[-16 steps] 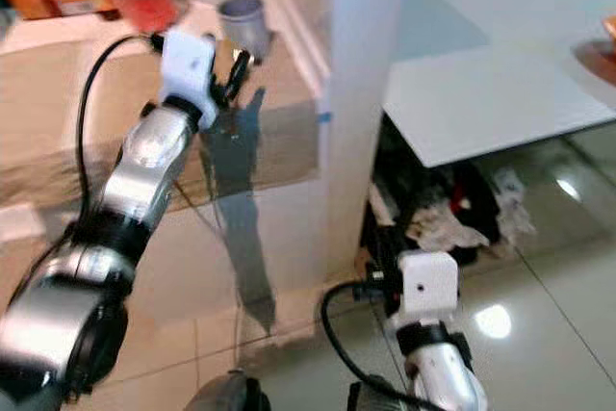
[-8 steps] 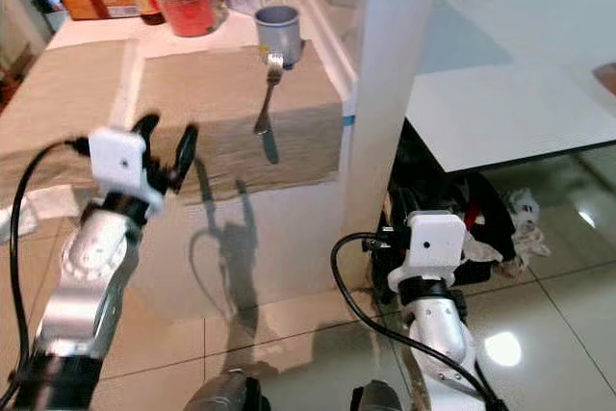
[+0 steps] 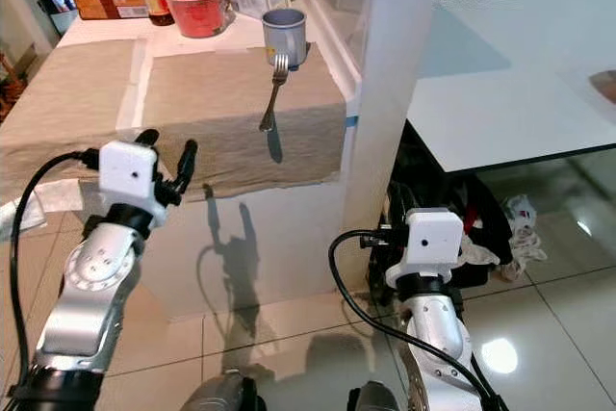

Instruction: Setting the table

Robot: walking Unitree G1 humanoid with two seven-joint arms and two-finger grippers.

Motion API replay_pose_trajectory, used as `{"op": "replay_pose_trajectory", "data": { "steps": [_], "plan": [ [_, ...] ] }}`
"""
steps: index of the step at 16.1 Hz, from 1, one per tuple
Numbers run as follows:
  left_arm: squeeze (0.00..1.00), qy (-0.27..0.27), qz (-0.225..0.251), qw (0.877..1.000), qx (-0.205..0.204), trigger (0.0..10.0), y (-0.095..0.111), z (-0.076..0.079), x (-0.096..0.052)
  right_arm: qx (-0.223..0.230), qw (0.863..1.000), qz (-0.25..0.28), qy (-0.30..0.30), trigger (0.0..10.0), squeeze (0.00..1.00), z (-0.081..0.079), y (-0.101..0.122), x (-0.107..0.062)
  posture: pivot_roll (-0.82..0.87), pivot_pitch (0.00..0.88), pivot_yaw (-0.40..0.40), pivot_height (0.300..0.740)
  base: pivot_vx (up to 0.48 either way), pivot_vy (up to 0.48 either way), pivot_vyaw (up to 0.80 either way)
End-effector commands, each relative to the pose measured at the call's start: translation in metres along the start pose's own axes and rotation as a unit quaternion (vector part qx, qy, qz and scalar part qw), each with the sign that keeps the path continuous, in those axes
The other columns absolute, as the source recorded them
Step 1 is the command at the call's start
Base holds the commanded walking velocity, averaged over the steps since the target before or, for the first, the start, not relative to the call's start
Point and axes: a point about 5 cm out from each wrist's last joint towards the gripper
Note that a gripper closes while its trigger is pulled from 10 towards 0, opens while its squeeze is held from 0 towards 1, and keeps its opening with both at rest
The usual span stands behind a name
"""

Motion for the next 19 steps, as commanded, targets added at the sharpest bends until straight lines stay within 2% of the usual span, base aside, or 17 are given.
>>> {"op": "replay_pose_trajectory", "data": {
  "steps": [1, 7, 14, 16, 17, 18, 19],
  "plan": [
    [0.0, 0.009, 0.006, 1.0, 0.001, 10.0, 0.005, -0.001, 0.004, -0.005, 1.0, 0.001, -0.001, 10.0, 0.0, 0.001, -0.001, -0.001, -0.01, 0.0, 0.057, 0.694, 0.368, 0.307, 0.0],
    [0.0, 0.022, 0.015, 1.0, -0.013, 10.0, 0.015, 0.006, 0.01, -0.013, 1.0, -0.001, 0.007, 10.0, 0.0, 0.0, -0.004, -0.001, -0.03, 0.0, 0.057, 0.694, 0.442, 0.0, 0.0],
    [0.0, -0.001, 0.021, 1.0, 0.013, 10.0, 0.021, 0.013, 0.021, -0.013, 1.0, -0.013, 0.016, 10.0, 0.0, -0.003, -0.009, -0.001, -0.02, 0.0, 0.056, 0.694, 0.469, 0.0, -0.3],
    [0.0, -0.011, 0.022, 0.999, 0.021, 10.0, 0.025, 0.013, 0.029, -0.012, 1.0, -0.015, 0.018, 10.0, 0.0, -0.004, -0.01, 0.0, -0.02, 0.0, 0.054, 0.694, 0.0, 0.0, 0.0],
    [0.0, -0.038, 0.025, 0.999, 0.027, 10.0, 0.034, 0.018, 0.042, -0.011, 1.0, -0.013, 0.022, 10.0, 0.0, -0.007, -0.01, 0.001, -0.02, 0.0, 0.061, 0.694, 0.0, 0.0, 0.0],
    [0.0, -0.044, 0.026, 0.998, 0.027, 10.0, 0.036, 0.02, 0.045, -0.01, 1.0, -0.013, 0.022, 10.0, 0.0, -0.007, -0.01, 0.001, -0.02, 0.0, 0.062, 0.694, 0.0, 0.0, 0.0],
    [0.0, -0.076, 0.03, 0.996, 0.028, 10.0, 0.043, 0.029, 0.056, -0.009, 1.0, -0.011, 0.021, 10.0, 0.0, -0.008, -0.01, 0.001, -0.03, 0.0, 0.068, 0.694, 0.0, 0.0, 0.0]
  ]
}}
Point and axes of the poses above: a point about 5 cm out from each wrist's last joint towards the gripper, its own x axis pointing out of the wrist towards the gripper, its own y axis along the axis of the wrist's last joint, z = x × y, and after that the axes turned 1 degree about x, right-handed
